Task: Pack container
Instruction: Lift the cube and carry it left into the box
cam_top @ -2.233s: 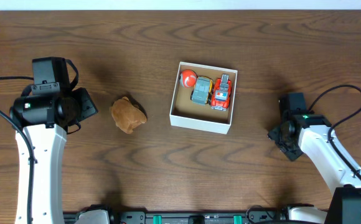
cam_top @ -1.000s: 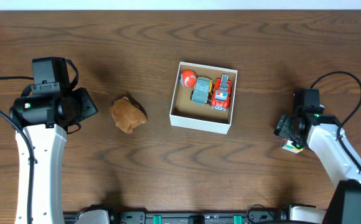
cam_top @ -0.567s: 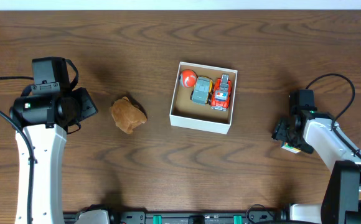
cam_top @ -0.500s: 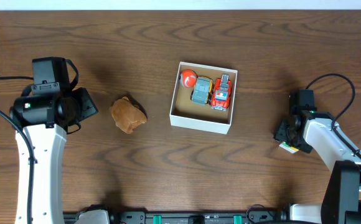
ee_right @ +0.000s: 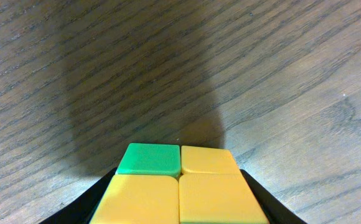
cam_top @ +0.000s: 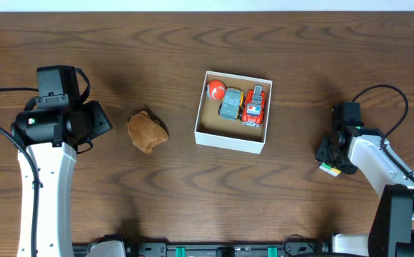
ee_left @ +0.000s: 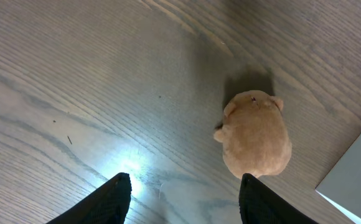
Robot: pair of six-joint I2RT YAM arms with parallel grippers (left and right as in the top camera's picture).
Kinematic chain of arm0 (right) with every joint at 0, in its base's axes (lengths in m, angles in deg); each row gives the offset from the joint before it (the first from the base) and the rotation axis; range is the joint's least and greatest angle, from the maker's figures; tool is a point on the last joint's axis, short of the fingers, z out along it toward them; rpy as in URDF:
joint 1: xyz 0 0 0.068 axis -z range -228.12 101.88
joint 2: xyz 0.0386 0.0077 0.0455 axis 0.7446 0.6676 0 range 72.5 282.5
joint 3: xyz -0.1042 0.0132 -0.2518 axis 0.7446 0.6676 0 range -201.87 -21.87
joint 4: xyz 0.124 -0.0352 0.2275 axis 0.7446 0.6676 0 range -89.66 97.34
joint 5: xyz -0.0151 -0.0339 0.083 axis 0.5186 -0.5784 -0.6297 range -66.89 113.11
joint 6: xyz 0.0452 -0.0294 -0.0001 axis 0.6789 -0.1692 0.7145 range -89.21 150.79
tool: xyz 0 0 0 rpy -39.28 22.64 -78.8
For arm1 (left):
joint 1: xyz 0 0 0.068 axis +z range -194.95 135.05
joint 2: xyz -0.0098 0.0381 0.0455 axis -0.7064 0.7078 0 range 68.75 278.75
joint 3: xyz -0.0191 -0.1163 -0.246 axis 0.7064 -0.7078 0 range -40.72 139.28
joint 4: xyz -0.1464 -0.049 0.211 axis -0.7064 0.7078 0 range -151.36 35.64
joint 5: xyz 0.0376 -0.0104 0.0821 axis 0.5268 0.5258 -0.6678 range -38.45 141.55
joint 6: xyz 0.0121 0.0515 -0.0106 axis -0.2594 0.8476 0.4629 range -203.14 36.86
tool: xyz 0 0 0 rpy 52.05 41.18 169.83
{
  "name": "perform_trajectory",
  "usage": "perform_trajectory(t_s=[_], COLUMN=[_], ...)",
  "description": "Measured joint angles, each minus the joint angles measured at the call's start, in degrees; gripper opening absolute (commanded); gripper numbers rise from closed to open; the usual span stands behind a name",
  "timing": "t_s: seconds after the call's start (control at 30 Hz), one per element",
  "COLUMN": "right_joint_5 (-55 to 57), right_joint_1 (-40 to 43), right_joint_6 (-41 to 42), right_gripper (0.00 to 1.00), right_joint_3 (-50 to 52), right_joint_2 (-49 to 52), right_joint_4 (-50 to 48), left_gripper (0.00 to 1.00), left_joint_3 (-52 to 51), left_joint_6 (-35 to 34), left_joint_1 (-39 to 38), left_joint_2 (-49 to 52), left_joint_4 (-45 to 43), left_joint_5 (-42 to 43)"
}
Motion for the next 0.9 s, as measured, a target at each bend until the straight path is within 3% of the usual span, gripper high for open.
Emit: perform_trajectory(t_s=[0.27, 0.47, 0.7, 0.9], right_joint_5=[-0.7, -0.7, -0.8, -1.1], right_joint_1=[0.0, -3.1, -18.2, -32.6], right_joint_6=[0.2, 0.2, 0.5, 5.2], right_gripper=[0.16, 0.01, 0.01, 0.02], right_joint_3=[-4.7, -18.6, -36.2, -39.7], right_joint_2=[-0.1, -3.8, -7.6, -7.7], right_joint_4=[7.1, 15.8, 19.5, 13.3], left_gripper=[0.57, 0.57, 0.57, 0.57], left_joint_3=[0.0, 0.0, 0.0, 0.0], left_joint_6=[0.0, 0.0, 0.0, 0.0], left_joint_1=[0.0, 0.0, 0.0, 0.0], left_joint_2=[0.0, 0.0, 0.0, 0.0], left_joint_4=[0.0, 0.0, 0.0, 0.0], left_joint_5=[0.0, 0.0, 0.0, 0.0])
